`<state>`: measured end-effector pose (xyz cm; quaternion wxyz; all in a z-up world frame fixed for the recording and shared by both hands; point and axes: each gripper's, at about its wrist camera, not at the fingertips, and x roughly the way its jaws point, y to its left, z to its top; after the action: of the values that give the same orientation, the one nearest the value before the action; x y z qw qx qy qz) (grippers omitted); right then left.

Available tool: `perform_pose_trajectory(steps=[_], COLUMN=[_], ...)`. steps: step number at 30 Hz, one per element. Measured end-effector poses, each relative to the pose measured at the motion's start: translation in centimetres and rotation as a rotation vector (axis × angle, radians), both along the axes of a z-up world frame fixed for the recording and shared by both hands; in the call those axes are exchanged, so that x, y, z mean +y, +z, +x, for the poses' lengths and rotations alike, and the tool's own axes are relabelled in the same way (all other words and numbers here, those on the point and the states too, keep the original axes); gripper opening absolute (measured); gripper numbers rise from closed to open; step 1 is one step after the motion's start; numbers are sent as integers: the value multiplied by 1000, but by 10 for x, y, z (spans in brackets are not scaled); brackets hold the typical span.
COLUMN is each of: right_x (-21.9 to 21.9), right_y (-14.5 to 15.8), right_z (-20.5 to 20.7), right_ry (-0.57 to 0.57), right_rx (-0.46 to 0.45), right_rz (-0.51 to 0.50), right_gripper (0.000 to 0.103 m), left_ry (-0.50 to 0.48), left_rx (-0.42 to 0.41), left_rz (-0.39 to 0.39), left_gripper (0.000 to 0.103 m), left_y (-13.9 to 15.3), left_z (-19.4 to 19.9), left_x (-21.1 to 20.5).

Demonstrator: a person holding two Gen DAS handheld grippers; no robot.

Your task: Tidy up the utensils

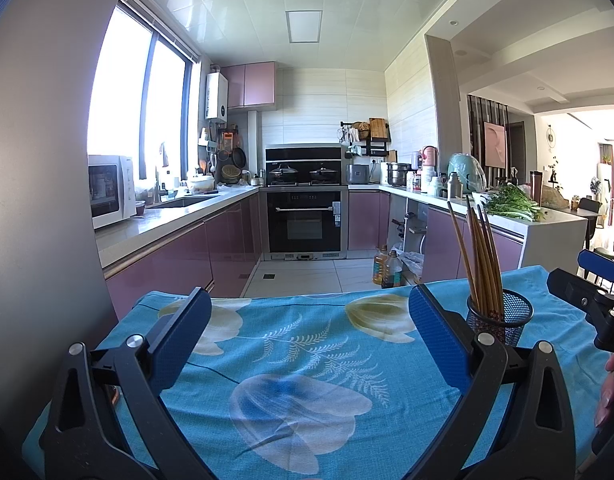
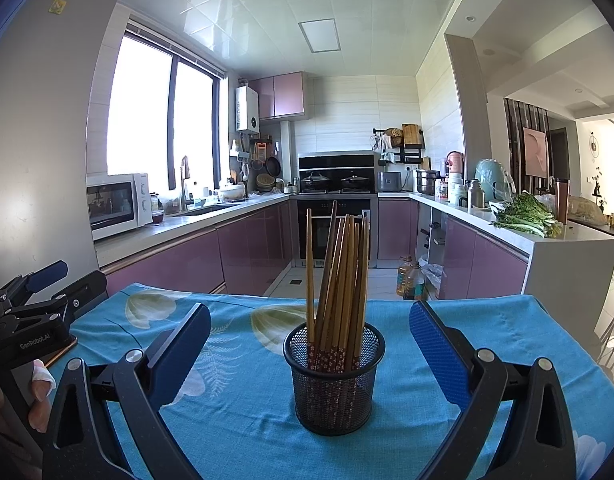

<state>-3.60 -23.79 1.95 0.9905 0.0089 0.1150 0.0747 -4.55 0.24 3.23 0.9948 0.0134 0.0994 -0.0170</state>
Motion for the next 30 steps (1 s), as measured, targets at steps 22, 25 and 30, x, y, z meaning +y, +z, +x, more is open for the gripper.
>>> perform_pose_trajectory(steps=[22, 25, 30], right_x=[-1, 0, 1], right_y=[-1, 0, -1], right_z=[0, 0, 0], right_ry=[1, 0, -2], right_rx=[1, 1, 2], right_rz=[1, 3, 3], right_gripper=[96, 96, 96], left_ry=[10, 4, 0], left_rx=[-3, -1, -2], left_rz=[1, -2, 5], left_gripper=[97, 97, 97], left_y=[0, 0, -1], left_z=[-2, -1, -2], left_x=[-2, -2, -2])
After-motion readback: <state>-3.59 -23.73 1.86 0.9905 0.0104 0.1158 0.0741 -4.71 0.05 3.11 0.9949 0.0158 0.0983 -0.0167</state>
